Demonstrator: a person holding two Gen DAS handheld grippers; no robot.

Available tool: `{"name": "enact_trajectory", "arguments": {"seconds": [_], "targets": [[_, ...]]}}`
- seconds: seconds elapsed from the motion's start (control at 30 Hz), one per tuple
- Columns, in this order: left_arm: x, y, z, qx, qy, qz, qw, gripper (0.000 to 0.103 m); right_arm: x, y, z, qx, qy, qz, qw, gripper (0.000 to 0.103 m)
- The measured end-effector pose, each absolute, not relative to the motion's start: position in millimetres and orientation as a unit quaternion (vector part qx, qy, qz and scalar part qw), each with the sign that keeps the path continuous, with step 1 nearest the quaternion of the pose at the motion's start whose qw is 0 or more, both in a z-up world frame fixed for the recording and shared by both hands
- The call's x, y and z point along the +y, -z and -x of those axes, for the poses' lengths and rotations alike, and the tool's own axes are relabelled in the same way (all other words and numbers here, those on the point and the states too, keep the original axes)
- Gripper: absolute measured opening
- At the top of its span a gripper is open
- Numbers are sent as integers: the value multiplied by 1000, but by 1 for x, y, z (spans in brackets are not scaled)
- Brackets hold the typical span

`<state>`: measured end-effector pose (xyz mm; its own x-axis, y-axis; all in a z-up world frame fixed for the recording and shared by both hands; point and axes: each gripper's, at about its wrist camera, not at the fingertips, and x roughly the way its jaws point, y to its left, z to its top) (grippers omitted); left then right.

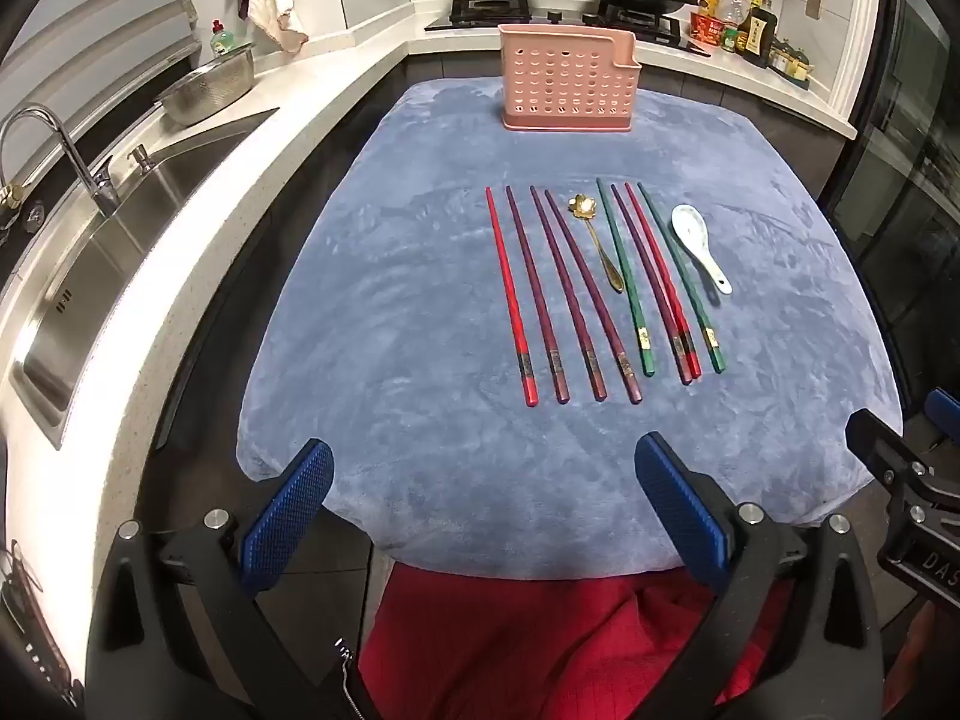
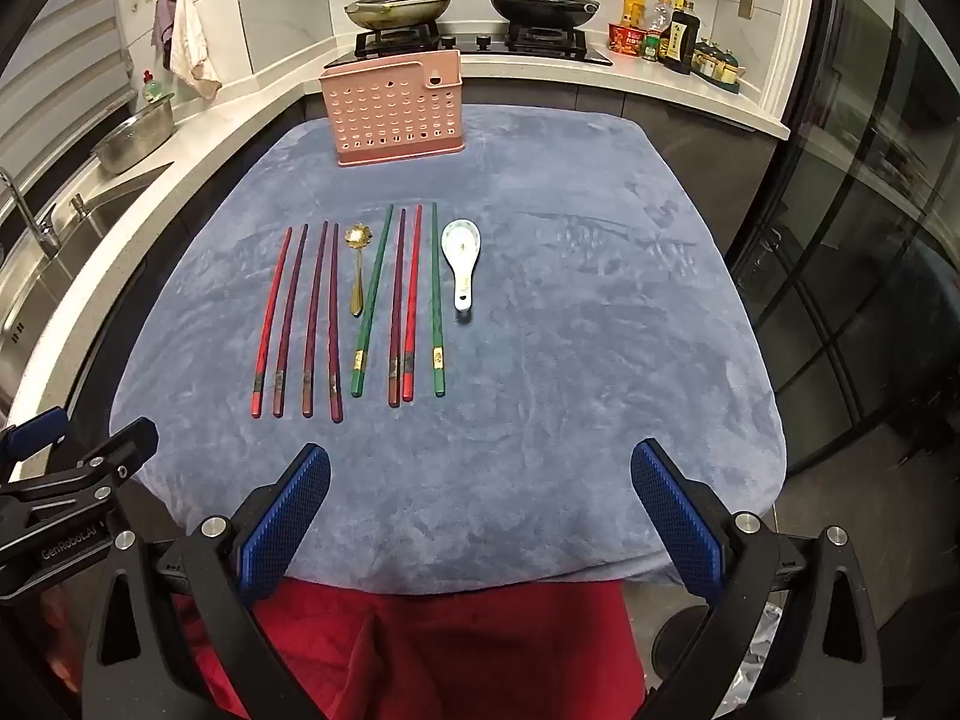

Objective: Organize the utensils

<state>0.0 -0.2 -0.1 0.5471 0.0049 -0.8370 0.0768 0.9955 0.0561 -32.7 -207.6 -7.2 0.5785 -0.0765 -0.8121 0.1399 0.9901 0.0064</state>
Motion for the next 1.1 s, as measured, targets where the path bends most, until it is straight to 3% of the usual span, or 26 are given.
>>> {"name": "enact_trajectory", "arguments": {"seconds": [1.1], "targets": [[0,-2,0,471,20,-41,881,96,-206,4,33,449,63,-29,891,96]]}}
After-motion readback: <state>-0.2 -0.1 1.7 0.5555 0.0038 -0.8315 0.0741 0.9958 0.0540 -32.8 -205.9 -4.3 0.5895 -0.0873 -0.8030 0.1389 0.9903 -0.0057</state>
